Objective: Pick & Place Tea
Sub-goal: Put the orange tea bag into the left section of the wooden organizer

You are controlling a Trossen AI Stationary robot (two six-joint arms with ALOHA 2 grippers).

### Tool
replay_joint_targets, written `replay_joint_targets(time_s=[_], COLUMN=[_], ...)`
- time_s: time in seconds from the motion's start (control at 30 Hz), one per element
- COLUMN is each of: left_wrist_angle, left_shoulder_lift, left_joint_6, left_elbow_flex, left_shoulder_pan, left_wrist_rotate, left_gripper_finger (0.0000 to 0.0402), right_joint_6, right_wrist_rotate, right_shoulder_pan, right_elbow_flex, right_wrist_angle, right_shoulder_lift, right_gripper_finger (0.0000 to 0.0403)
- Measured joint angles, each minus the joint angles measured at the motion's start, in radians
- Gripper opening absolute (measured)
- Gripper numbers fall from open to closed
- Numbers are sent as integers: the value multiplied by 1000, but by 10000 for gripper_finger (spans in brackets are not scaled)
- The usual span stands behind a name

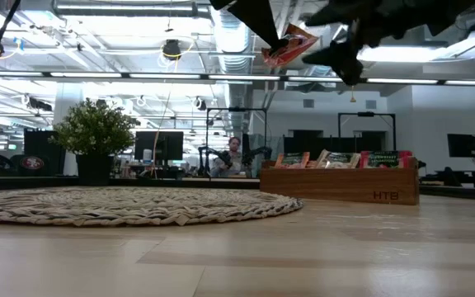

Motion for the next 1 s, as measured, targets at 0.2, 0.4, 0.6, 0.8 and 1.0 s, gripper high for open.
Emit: replay_joint_targets(time_s=[0.2,0.4,0.6,0.8,1.0], left_wrist_angle=[34,79,82,78,82], left_shoulder_lift=[0,0,0,0,1], left_joint_6=[41,75,81,82,81], left_elbow_flex=[0,0,0,-1,-1], left_shoulder_pan=[1,6,7,7,7], left_wrist_rotate=[6,13,13,15,17], left_gripper_finger=[0,0,0,0,0], right_joint_6=[0,0,0,8,-23], right_wrist_rotate=[-6,-24,-19,-14,9], right_shoulder_pan=[-6,-10,-25,-37,-36], right_elbow_flex=[-1,23,45,46,45], right_wrist_angle=[37,38,24,18,17], right_shoulder_lift=[15,35,77,92,94], right_gripper_finger=[258,258,246,167,16])
